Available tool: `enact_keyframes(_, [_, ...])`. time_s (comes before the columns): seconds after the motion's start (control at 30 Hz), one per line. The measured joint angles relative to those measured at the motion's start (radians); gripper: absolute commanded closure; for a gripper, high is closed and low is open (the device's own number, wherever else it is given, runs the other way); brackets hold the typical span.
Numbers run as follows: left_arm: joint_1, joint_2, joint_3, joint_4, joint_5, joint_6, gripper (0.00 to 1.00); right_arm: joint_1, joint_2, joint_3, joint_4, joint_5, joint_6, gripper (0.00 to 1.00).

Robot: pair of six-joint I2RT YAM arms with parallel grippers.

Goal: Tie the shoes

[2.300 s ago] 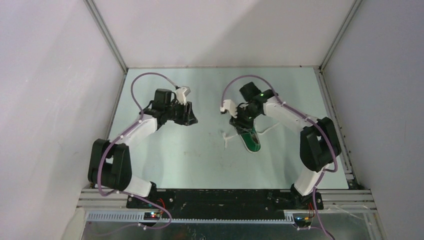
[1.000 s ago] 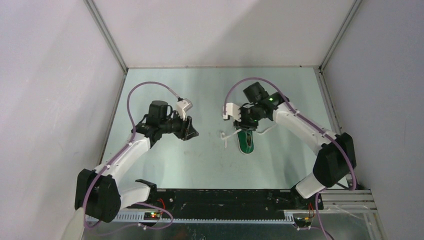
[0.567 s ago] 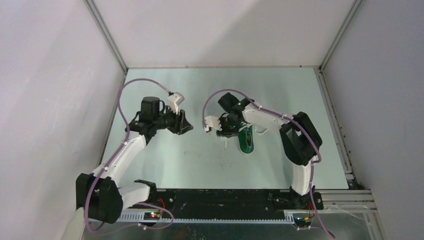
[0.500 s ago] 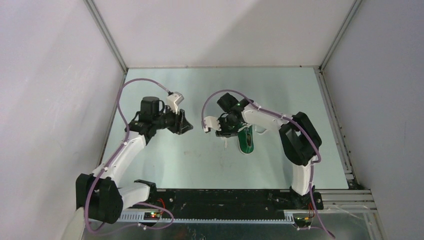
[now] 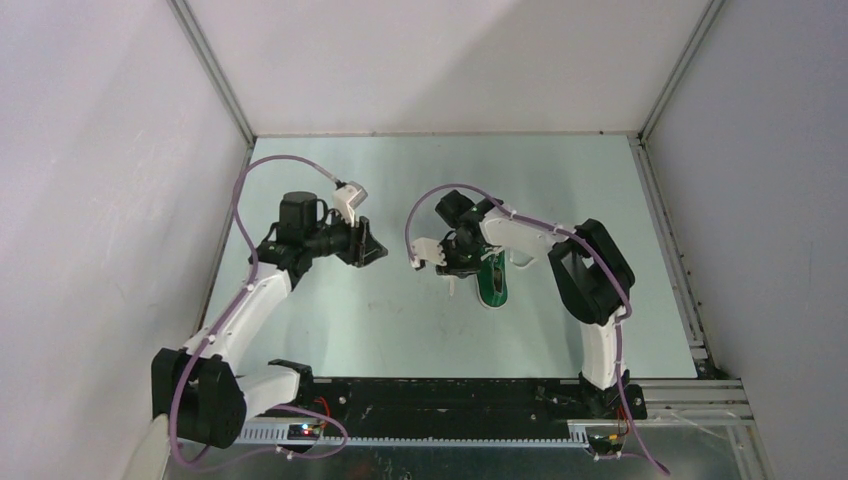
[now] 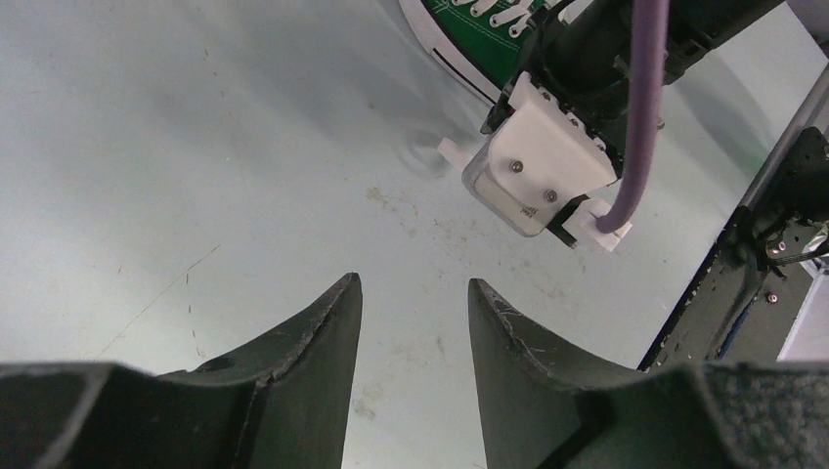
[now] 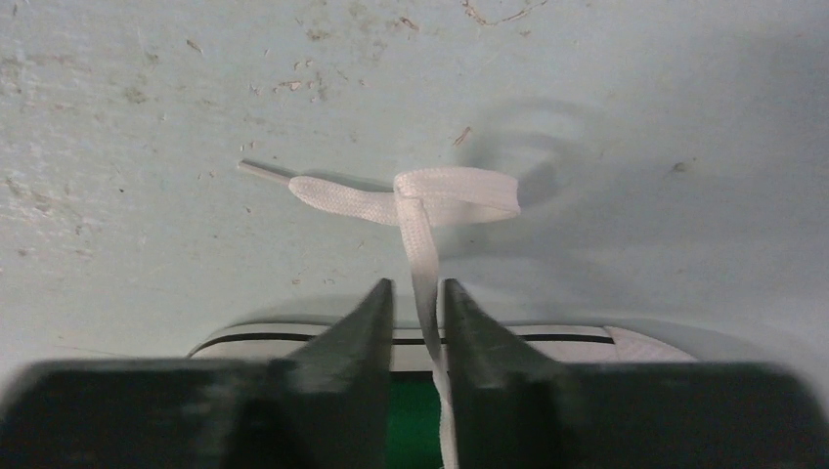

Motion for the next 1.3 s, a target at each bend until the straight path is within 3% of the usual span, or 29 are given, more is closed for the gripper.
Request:
enact_keyframes(0.03, [0.0,0.002,0.0,0.006,0.005,0.0,0.5,0.0,0.002,0.0,-0.002,0.003,-0.001,0.9])
enact_keyframes(0.13, [0.0,0.005,-0.003,0.031,0.026,0.01,0.51,0.0,0.011,0.009,-0.009,0.008,0.006,1.0])
enact_keyframes(0.37, [-0.068,0.019,-0.063,0.116,0.066,0.153,0.51,-0.06,0.013,0.124,-0.123,-0.138,0.056,1.0])
enact_keyframes(0.57, [-0.224,0.143,-0.067,0.213,0.069,0.336,0.48,-0.189,0.012,0.219,-0.22,-0.357,0.15,1.0])
enact_keyframes(0.73, [-0.346,0.291,-0.039,0.385,0.037,0.351,0.48,-0.262,0.012,0.221,-0.27,-0.473,0.211,1.0])
enact_keyframes(1.0, [-0.425,0.465,0.087,0.58,-0.045,0.375,0.49,-0.321,0.016,0.246,-0.349,-0.608,0.237,1.0])
enact_keyframes(1.3, [-0.443,0.504,0.204,0.465,-0.019,0.595,0.54,-0.341,0.041,0.275,-0.413,-0.68,0.237,1.0])
